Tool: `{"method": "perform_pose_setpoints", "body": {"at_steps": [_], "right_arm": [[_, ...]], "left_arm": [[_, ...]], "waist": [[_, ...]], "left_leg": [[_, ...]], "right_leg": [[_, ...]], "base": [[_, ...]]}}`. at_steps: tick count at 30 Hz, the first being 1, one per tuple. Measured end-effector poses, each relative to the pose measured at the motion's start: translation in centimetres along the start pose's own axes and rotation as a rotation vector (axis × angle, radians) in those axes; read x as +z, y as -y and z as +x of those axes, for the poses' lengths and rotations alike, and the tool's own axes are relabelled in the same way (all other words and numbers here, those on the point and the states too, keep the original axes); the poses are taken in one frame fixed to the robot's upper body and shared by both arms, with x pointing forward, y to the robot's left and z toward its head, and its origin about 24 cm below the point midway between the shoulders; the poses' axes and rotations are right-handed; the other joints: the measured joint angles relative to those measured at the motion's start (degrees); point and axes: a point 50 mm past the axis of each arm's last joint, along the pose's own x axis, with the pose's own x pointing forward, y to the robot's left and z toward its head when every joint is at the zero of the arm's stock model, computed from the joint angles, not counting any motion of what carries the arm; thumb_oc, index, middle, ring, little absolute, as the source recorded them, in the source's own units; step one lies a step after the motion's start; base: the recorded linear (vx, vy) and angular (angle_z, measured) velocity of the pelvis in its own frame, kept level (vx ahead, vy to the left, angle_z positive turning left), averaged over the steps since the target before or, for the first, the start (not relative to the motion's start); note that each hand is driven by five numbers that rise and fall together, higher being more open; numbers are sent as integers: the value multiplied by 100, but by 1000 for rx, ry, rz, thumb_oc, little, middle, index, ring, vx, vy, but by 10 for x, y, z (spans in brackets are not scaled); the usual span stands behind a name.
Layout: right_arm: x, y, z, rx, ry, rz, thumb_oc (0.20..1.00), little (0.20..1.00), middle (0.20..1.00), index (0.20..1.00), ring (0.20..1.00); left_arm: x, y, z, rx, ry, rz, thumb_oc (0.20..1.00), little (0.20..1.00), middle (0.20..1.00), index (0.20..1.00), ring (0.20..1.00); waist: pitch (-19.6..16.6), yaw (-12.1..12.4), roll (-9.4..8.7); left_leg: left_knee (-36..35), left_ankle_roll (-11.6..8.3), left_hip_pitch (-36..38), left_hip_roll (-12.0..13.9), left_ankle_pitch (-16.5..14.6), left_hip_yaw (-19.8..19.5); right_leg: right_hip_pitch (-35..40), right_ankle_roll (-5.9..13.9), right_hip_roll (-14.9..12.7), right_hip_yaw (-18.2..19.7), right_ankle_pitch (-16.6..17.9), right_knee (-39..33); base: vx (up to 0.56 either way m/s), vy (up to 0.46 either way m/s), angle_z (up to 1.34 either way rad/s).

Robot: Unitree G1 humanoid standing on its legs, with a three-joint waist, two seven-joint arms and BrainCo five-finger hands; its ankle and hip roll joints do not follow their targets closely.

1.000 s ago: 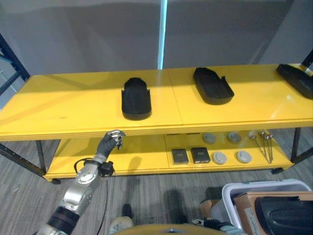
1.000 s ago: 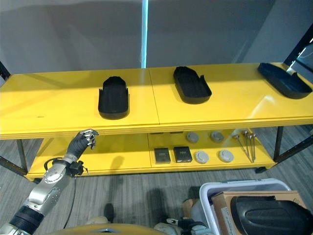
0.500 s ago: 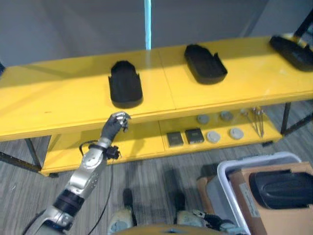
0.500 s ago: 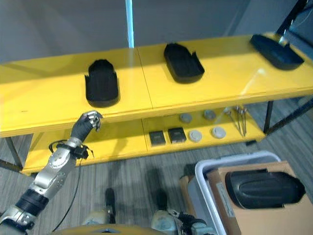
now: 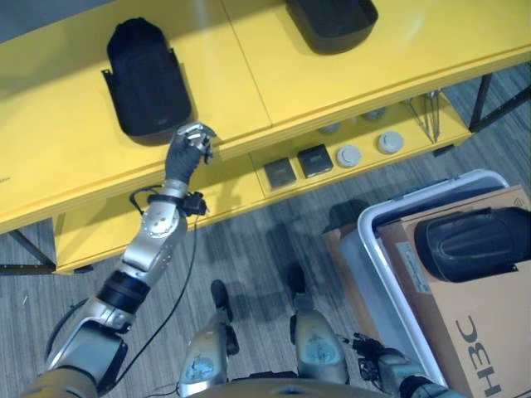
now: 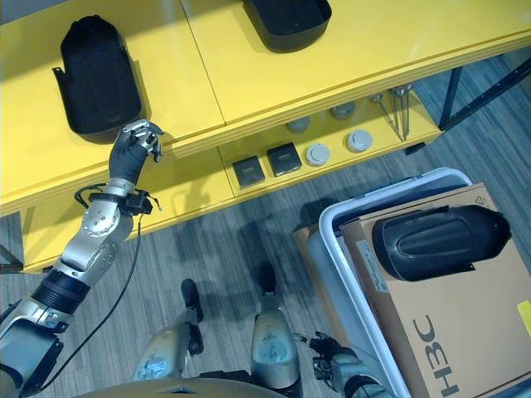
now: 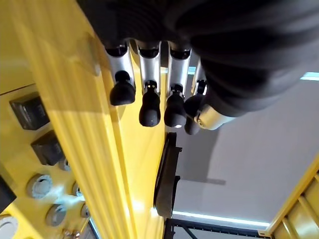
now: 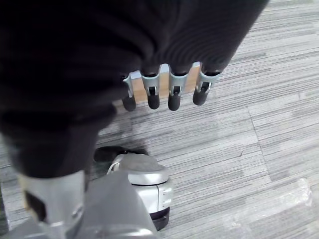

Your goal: Move parts from the plastic box to the shelf.

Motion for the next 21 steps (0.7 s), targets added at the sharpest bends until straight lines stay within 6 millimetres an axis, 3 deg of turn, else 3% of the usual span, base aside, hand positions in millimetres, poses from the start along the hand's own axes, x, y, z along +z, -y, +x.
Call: {"method": "perform_pose_setpoints", "body": {"at_steps": [6,14,21], "right_arm": [[12,1,0,-1,32,-3,1000,1000,1000,1000,1000],[12,3,0,-5,31,-6,1000,1000,1000,1000,1000],[13,2,1,4,23,-10,1000,1000,1000,1000,1000]], "left_arm": [[11,-13,5,101,67,-16,200,200,200,200,200],[15,-21,5,152,90,22,200,200,200,200,200],[8,-30,13,183,59,61,200,200,200,200,200]], "waist": [[102,24,29],[116,118,14],[149,-16,-14]], "left_leg": [[34,2,10,13,11,-4],[0,-51,134,7,-40,-13],[2,-34,2,34,-21,16]], "right_leg": [[26,-18,18,-30,14,4],[158,32,4,-20,-77,-10],[-6,0,28,21,-40,-21]], "base": [[3,-5,1],[5,-3,2],[-6,18,-4]]}}
